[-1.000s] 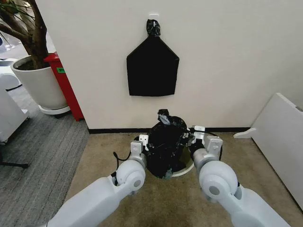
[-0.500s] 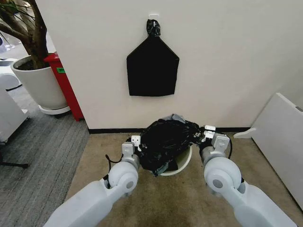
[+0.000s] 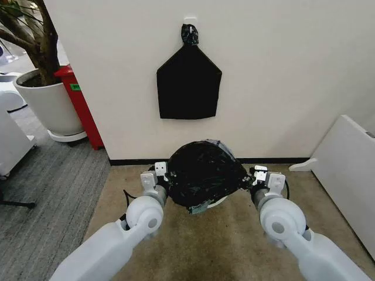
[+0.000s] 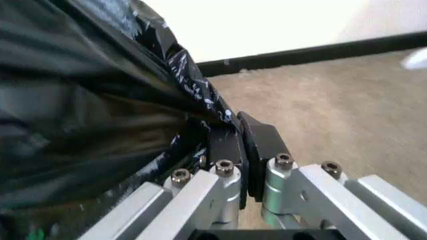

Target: Place the garbage bag over the trash bin.

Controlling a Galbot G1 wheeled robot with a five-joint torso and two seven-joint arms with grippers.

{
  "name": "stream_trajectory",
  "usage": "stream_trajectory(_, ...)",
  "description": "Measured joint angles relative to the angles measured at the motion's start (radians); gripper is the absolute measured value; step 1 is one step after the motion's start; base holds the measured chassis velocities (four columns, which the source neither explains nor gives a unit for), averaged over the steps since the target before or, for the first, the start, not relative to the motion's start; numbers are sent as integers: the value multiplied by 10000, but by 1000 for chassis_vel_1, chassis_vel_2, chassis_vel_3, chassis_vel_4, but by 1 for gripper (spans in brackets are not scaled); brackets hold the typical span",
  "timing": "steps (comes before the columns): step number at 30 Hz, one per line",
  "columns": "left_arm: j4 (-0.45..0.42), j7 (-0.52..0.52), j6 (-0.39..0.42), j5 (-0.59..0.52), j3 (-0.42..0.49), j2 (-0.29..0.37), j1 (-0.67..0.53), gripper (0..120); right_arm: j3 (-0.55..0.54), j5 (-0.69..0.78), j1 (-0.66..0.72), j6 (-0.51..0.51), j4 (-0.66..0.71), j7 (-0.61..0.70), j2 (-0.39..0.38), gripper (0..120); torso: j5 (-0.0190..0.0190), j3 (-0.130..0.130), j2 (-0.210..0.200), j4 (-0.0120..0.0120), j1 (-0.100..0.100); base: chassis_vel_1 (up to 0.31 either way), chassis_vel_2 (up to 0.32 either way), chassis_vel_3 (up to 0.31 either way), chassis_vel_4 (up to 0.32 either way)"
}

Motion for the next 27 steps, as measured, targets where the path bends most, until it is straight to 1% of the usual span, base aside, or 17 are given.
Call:
stream_trajectory(2,-44,91,-26,-190,-133,19,69,0,81,-240,61,120,-332,-856,-132,0,-1,0,0,0,0,0,0,0,0)
stream_trajectory(3,-44,91,-26,-190,-133,19,69,0,81,-240,61,120,-332,-856,-132,0,-1,0,0,0,0,0,0,0,0)
stream_trajectory(4,-59,120,-38,-278,-175,27,91,0,81,-389,96,242,-470,-1177,-168,0,0,0,0,0,0,0,0,0,0)
stream_trajectory(8,-146,184,-75,-866,-384,38,178,0,-10,-1292,126,1031,-1023,-2689,-263,0,1,1,0,0,0,0,0,0,0)
stream_trajectory(11,-155,205,-75,-1092,-468,42,186,0,-56,-1465,101,1234,-1072,-2884,-221,0,0,0,0,0,0,0,0,0,0)
stream_trajectory(13,-114,241,-75,-1284,-536,36,175,0,-79,-1472,54,1319,-1043,-2848,-199,5,1,0,0,1,0,0,0,0,0)
stream_trajectory(16,192,182,-44,-2173,-766,-106,34,0,-22,-1361,-152,1672,-899,-2758,-246,20,1,0,0,0,0,0,0,0,0)
stream_trajectory(17,192,182,-44,-2173,-766,-106,34,0,-22,-1361,-152,1672,-899,-2758,-246,20,1,0,0,0,0,0,0,0,0)
stream_trajectory(20,613,97,104,-2883,-954,-235,-118,0,271,-1107,-391,2138,-791,-2751,-325,32,-1,1,0,0,0,0,0,0,0)
stream_trajectory(21,674,97,127,-2966,-969,-242,-139,0,348,-1001,-444,2210,-760,-2756,-339,36,0,0,0,-1,0,0,0,0,0)
stream_trajectory(22,839,126,173,-3103,-988,-246,-187,0,579,-635,-553,2339,-648,-2756,-359,42,-1,0,0,-1,0,0,0,0,0)
stream_trajectory(23,935,170,190,-3143,-989,-246,-209,0,725,-383,-610,2390,-562,-2749,-371,46,-2,0,0,-1,0,0,0,0,0)
stream_trajectory(24,935,170,190,-3143,-989,-246,-209,0,725,-383,-610,2390,-562,-2749,-371,46,-2,0,0,-1,0,0,0,0,0)
stream_trajectory(25,1006,199,198,-3181,-989,-246,-225,0,820,-239,-654,2426,-509,-2742,-381,49,-1,0,0,0,0,0,0,0,0)
stream_trajectory(27,1169,207,204,-3304,-995,-267,-280,0,1065,-25,-791,2527,-393,-2720,-414,57,-1,1,0,2,0,0,0,0,0)
